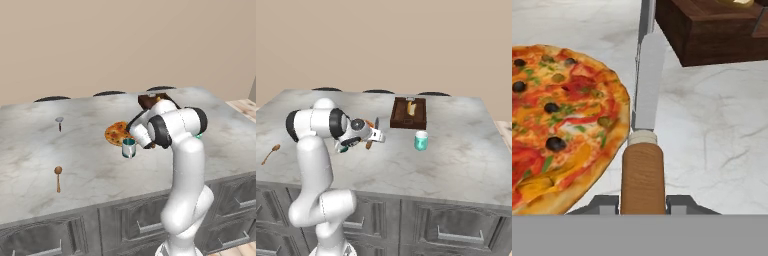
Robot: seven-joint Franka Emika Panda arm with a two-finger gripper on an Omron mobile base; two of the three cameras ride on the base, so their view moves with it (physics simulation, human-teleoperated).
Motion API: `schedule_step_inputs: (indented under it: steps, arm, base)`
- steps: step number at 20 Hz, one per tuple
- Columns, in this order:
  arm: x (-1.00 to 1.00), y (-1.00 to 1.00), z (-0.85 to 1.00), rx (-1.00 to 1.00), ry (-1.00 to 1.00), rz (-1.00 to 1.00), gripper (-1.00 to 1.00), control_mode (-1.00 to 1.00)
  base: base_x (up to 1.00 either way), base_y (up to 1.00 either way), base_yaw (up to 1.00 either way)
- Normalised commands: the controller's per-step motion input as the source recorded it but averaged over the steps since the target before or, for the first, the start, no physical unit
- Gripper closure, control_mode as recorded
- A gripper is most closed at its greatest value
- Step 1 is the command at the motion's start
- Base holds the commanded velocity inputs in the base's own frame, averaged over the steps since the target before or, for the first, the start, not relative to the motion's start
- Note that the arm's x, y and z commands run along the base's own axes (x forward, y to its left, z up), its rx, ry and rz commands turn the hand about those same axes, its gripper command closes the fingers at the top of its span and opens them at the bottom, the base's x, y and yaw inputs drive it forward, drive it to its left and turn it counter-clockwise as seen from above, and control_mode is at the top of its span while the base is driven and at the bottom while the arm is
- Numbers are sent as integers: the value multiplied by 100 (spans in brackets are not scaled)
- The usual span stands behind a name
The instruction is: Take the pizza cutter from the drawer on the right and place it on the dining counter for cutting.
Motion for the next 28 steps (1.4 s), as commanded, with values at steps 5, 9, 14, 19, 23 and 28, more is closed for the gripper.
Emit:
schedule_step_inputs:
  steps: [5, 9, 14, 19, 23, 28]
  arm:
    - [7, -1, 0, 0, 3, 0, 100, -100]
    - [0, 0, 0, 0, 0, 0, 100, -100]
    - [0, 0, 0, 0, 0, 0, 100, -100]
    - [0, 0, 0, 0, 0, 0, -100, -100]
    - [0, 0, 0, 0, 0, 0, -100, -100]
    - [1, 0, 0, 0, 0, 0, -100, -100]
  base:
    - [0, 0, 0]
    - [0, 0, 0]
    - [0, 0, 0]
    - [0, 0, 0]
    - [0, 0, 0]
    - [0, 0, 0]
